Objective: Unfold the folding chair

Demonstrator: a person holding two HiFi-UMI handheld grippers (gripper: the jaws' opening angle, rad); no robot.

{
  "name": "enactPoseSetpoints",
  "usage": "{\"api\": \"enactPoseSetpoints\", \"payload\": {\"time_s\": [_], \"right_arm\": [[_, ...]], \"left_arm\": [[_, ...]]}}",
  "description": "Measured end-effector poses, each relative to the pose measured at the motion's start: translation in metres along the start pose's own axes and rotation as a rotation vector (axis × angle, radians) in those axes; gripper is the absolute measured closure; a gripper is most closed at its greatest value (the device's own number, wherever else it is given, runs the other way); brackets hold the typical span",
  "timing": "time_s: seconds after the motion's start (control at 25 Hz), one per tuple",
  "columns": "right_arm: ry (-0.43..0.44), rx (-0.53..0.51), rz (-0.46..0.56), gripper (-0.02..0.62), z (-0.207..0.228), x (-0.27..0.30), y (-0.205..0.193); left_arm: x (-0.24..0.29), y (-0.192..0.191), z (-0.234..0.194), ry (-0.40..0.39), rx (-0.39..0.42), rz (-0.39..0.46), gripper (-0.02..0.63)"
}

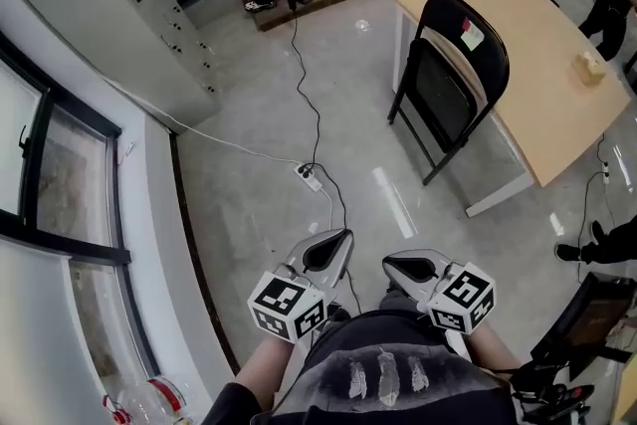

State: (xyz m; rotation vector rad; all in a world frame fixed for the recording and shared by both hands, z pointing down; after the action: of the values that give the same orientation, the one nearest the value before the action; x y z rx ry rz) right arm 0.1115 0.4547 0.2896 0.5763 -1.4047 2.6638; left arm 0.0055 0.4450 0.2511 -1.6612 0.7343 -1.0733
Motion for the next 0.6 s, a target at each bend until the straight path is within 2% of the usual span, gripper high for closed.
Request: {"api": "enactPoseSetpoints", "payload": {"time_s": [0.12,0.2,0.32,0.4,0.52,0.6], "right_arm": [[-0.007,0.074,0.035,0.594,0.038,-0.017,0.009],[-0.019,0.068,0.026,0.594,0.059,-0.029,0.013],[-0.053,-0.130,-0.072,0.594,0.077,-0.039,0.015],[-0.043,-0.206,-0.098,0.594,0.083,-0.042,0.023],[-0.009,-0.119,-0.058,0.594,0.096,-0.046,0.038],[-0.023,-0.037,-0.018,0.594,0.109,-0.047,0.044]], "left_arm": [[0.027,0.004,0.008,0.023,0.006,-0.044,0.606],[0.042,0.008,0.011,0.054,0.005,-0.055,0.606],[0.057,0.017,0.012,0.109,0.004,-0.046,0.606],[0.065,0.024,0.011,0.119,0.010,-0.044,0.606],[0.077,0.028,0.009,0.117,0.015,-0.044,0.606],[0.081,0.031,0.004,0.119,0.015,-0.029,0.606]]}}
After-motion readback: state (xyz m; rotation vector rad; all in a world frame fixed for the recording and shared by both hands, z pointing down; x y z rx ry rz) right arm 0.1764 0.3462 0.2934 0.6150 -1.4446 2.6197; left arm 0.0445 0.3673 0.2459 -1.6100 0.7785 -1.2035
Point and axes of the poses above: the fingertips, and each gripper's own axes: x forward along the fingers, z to its right, y out of its top, the point moved 3 cm from there along -x, backward along the fingers, and after that the axes turned 11 degrees about x, right-handed, at the moved point
